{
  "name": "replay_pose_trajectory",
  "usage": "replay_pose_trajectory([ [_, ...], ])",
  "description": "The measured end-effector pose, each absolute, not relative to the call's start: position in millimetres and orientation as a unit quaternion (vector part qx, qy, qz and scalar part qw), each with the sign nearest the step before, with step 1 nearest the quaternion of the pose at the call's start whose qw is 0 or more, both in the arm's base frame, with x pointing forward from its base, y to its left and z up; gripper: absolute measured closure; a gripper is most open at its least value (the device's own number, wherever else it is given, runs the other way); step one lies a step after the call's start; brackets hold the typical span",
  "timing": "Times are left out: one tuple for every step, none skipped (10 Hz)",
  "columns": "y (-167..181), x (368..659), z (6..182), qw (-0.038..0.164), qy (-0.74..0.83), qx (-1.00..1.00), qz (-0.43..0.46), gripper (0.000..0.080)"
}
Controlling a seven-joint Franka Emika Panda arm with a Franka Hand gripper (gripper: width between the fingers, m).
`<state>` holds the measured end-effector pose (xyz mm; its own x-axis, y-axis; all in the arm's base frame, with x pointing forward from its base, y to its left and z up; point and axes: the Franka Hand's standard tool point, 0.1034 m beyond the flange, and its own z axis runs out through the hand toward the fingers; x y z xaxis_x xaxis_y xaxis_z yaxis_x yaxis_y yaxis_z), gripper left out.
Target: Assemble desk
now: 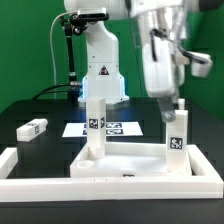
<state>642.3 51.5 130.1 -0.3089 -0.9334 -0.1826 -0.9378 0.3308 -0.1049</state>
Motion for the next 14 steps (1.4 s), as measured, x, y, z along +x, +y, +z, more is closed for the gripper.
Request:
replay_pose_trajectory([
  [54.0, 642.8, 128.2, 0.104, 0.807, -0.581, 0.011, 0.0152],
  [55.0, 642.5, 126.5, 0.103, 0.807, -0.582, 0.011, 0.0152],
  [54.7, 642.4, 126.4, 0.103, 0.806, -0.582, 0.011, 0.015],
  [54.9, 642.1, 125.7, 0.103, 0.806, -0.583, 0.011, 0.015],
  [55.0, 642.0, 125.5, 0.102, 0.806, -0.583, 0.011, 0.015],
  [55.1, 641.9, 125.4, 0.102, 0.806, -0.583, 0.011, 0.015],
  [52.5, 640.4, 125.9, 0.103, 0.797, -0.594, 0.007, 0.015],
  [44.2, 633.0, 127.9, 0.106, 0.785, -0.611, -0.001, 0.015],
  [30.7, 621.6, 132.9, 0.109, 0.751, -0.652, -0.004, 0.015],
  [15.6, 612.4, 139.7, 0.12, 0.729, -0.674, -0.01, 0.015],
  [-0.7, 609.6, 146.5, 0.123, 0.694, -0.709, -0.017, 0.015],
  [-3.5, 610.6, 144.7, 0.119, 0.643, -0.756, -0.023, 0.015],
  [-0.4, 610.2, 143.0, 0.117, 0.62, -0.775, -0.025, 0.015],
  [-0.5, 610.1, 142.8, 0.116, 0.593, -0.796, -0.029, 0.015],
])
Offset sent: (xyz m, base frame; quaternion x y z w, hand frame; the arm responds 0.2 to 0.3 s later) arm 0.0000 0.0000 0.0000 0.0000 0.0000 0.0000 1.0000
